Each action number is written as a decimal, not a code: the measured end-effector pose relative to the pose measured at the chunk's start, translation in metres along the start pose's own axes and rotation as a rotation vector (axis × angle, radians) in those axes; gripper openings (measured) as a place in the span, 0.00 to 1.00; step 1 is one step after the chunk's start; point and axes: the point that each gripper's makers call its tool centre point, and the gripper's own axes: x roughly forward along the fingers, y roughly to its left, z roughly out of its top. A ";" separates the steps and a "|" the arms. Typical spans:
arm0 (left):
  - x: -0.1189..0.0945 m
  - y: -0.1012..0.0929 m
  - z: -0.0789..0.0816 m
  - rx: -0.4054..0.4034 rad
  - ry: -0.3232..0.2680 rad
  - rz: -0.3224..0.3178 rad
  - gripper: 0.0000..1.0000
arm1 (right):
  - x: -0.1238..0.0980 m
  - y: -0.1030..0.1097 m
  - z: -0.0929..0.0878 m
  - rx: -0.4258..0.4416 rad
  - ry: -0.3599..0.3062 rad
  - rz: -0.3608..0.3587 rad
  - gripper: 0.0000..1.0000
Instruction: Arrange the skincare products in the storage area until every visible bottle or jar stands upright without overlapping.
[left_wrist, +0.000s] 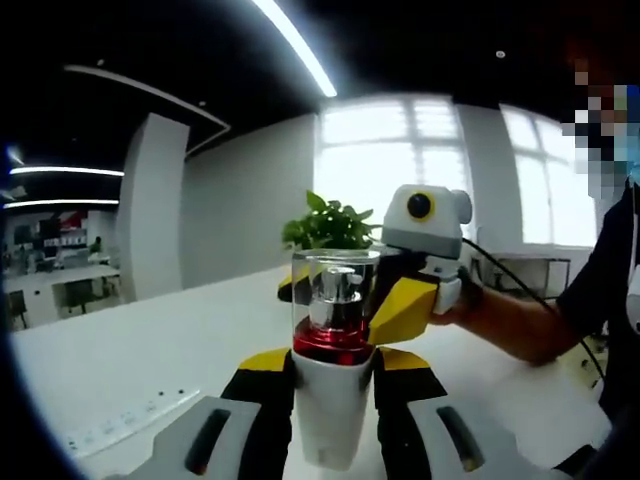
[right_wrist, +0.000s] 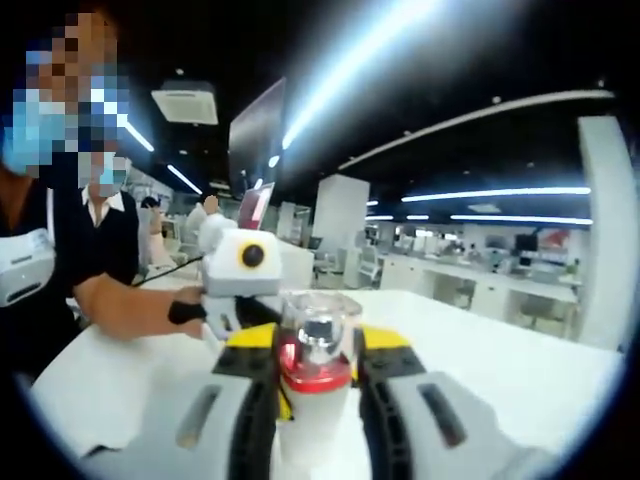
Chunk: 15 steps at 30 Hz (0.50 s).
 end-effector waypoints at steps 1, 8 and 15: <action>0.002 0.001 -0.001 -0.002 -0.001 0.000 0.30 | -0.001 -0.002 -0.002 -0.002 0.002 -0.005 0.28; 0.011 0.009 -0.007 -0.006 0.004 0.008 0.30 | -0.002 -0.012 -0.012 0.002 0.016 -0.026 0.28; 0.016 0.015 -0.011 -0.012 0.005 0.011 0.30 | -0.002 -0.017 -0.019 0.011 0.024 -0.040 0.28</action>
